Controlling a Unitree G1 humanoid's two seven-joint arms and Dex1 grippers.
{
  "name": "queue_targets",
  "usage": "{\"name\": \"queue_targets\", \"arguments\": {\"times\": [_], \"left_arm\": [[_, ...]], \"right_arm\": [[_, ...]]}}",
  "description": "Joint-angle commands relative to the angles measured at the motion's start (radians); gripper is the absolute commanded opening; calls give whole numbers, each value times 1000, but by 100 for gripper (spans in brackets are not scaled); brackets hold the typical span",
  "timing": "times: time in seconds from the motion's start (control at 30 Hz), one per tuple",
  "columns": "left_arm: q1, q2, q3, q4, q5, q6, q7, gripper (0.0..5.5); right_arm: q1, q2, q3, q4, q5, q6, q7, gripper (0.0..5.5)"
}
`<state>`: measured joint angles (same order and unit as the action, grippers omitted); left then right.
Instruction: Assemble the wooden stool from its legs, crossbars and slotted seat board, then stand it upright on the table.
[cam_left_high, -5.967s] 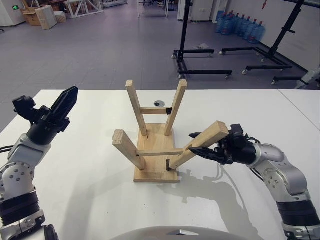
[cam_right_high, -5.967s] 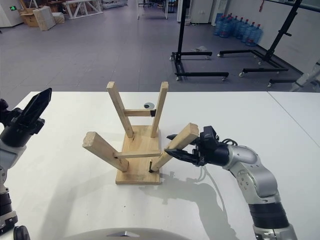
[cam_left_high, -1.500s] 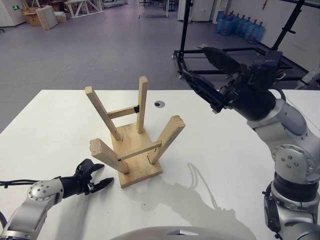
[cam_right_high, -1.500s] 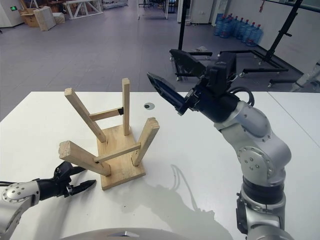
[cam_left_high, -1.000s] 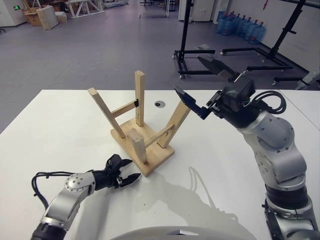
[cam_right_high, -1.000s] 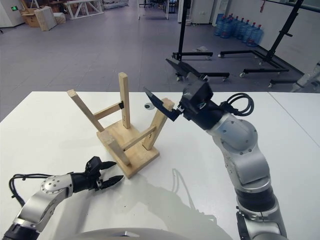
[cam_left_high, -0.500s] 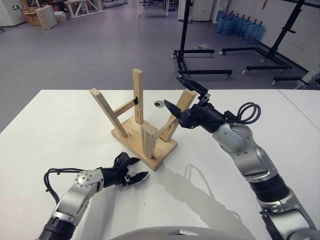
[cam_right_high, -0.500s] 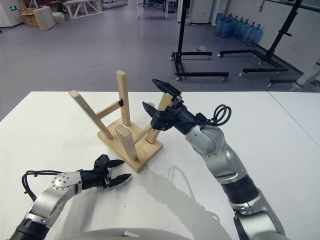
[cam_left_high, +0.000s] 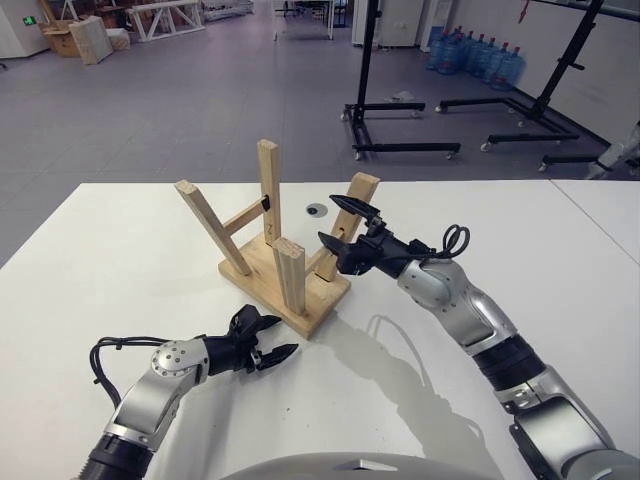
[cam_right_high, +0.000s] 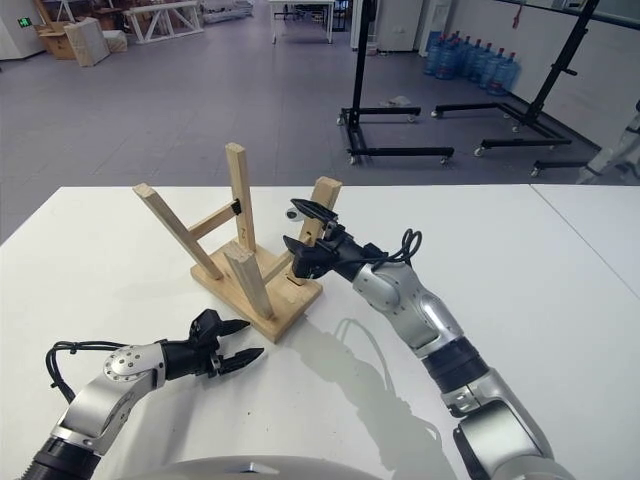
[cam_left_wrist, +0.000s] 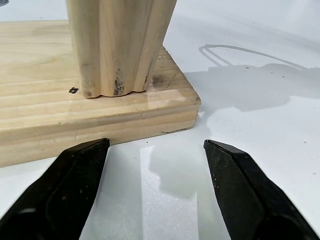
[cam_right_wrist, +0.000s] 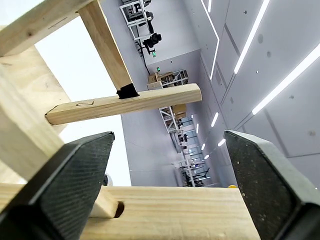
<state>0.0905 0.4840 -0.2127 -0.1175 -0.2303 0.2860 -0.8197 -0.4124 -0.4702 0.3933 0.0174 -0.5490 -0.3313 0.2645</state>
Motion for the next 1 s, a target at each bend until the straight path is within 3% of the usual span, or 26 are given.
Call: {"name": "queue_targets", "arguments": {"times": [0.03,0.23,0.4,0.47,0.6,0.7,1.0], "left_arm": [[-6,-4,12,-3,-2,-12,6,348],[35,14,76,-110,-54,-2,4,348],[71,77,231,-344,-271,79,-53,348],[82,123,311,-437,-384,122,-78,348],[33,174,369,-530,-536,207,-72,348],[-28,184,340,-542,-498,241,2,348],[-104,156,232,-525,-387,255,115,348]], "right_arm": [[29,-12,-66,-62,76,-13,19,405],[-76,16,-331,-96,411,64,25,405],[-216,50,-476,104,679,215,90,405],[-310,40,-515,296,704,216,97,405],[-466,24,-526,652,673,123,123,405],[-571,35,-491,890,623,36,146,405],[-631,140,-438,1170,566,-53,267,405]]}}
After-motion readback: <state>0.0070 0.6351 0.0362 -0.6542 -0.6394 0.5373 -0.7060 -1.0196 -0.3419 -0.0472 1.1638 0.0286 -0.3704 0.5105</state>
